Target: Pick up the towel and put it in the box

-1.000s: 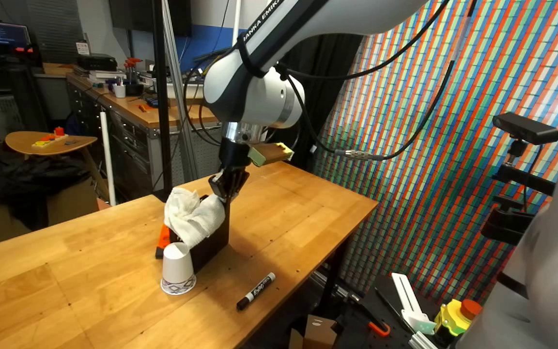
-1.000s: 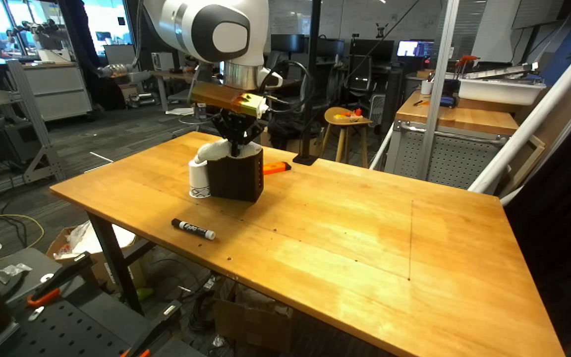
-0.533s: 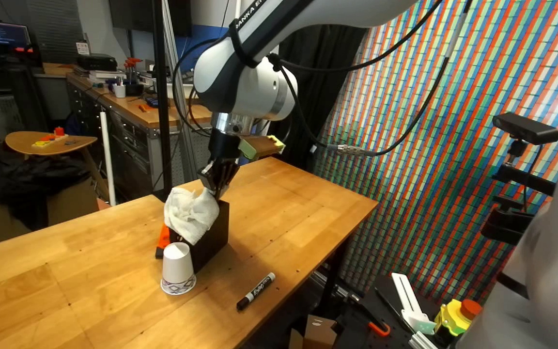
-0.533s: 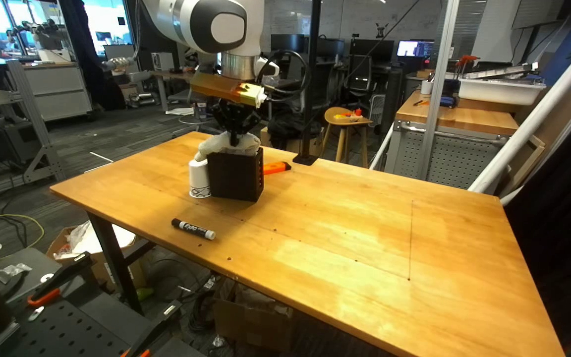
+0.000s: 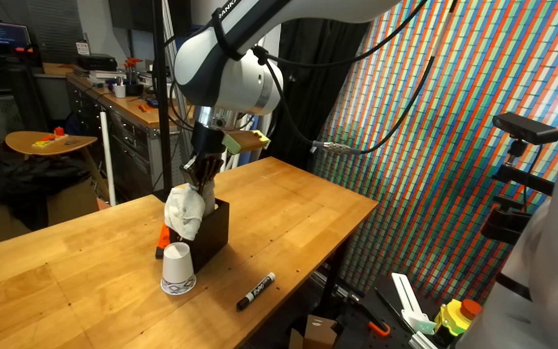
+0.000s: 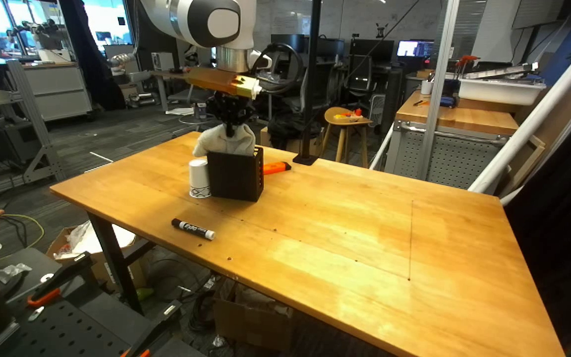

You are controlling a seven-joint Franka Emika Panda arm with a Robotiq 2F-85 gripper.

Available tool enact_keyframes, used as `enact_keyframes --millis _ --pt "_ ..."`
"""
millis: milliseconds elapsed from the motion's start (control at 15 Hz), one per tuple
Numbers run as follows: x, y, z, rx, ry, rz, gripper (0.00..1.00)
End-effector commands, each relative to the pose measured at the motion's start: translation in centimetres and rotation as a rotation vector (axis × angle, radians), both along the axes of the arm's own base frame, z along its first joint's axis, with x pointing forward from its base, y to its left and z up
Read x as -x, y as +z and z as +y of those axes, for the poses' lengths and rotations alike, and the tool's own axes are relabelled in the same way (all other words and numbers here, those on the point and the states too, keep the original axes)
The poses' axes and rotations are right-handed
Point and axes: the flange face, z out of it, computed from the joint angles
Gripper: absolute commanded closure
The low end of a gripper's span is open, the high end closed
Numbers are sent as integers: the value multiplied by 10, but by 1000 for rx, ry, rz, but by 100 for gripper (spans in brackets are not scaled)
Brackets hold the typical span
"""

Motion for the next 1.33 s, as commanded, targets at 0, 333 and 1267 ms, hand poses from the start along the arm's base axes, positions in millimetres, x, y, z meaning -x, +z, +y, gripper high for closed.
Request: enact_keyframes --millis 0,333,1267 --pt "-14 -3 6 9 14 -1 99" --pt "-25 -23 0 28 25 21 99" --pt "-5 -132 -16 103 72 273 99"
